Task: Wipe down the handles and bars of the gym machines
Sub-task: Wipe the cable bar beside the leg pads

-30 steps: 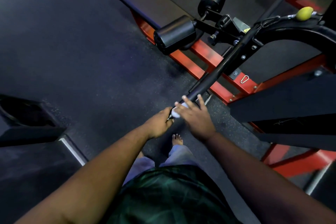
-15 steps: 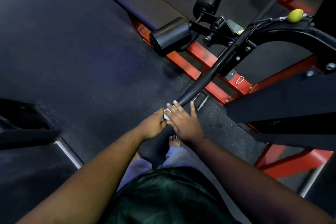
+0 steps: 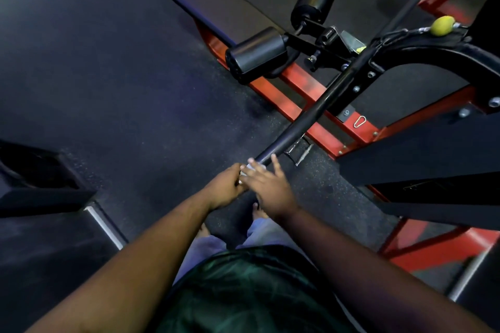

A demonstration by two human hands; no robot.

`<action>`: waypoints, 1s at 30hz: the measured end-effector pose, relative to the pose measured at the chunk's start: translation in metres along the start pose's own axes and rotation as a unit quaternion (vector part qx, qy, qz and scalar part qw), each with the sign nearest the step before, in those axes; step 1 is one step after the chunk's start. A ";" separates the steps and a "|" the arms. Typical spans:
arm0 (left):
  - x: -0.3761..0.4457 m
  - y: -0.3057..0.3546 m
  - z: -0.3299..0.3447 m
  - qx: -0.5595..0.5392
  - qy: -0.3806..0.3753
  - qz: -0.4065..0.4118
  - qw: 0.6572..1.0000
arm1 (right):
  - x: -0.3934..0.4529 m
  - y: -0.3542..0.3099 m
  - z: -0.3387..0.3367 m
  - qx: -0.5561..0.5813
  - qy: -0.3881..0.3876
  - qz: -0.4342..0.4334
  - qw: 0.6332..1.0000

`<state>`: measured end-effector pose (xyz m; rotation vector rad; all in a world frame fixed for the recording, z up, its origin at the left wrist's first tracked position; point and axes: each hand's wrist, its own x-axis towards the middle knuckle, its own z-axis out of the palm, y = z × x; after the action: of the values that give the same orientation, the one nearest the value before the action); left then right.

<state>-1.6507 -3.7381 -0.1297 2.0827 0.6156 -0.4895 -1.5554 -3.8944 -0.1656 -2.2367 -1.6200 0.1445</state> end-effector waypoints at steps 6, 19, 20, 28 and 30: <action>0.000 0.004 0.002 0.021 -0.012 -0.010 1.000 | 0.018 0.076 -0.042 -0.125 0.005 -0.036 0.992; 0.000 0.014 0.012 0.075 0.013 -0.021 0.997 | 0.029 0.094 -0.056 -0.079 -0.006 0.031 0.996; 0.000 0.014 0.013 0.072 0.017 -0.021 0.997 | 0.036 0.113 -0.062 -0.062 -0.006 0.081 0.995; 0.000 0.014 0.013 0.069 0.024 -0.027 0.997 | 0.070 0.159 -0.077 0.141 0.134 0.374 0.907; 0.000 0.013 0.010 0.074 0.018 -0.029 0.997 | 0.052 0.117 -0.062 0.122 0.140 0.316 0.931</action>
<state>-1.6435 -3.7530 -0.1268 2.2228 0.6795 -0.5467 -1.4150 -3.8917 -0.1434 -2.3619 -0.6583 0.1727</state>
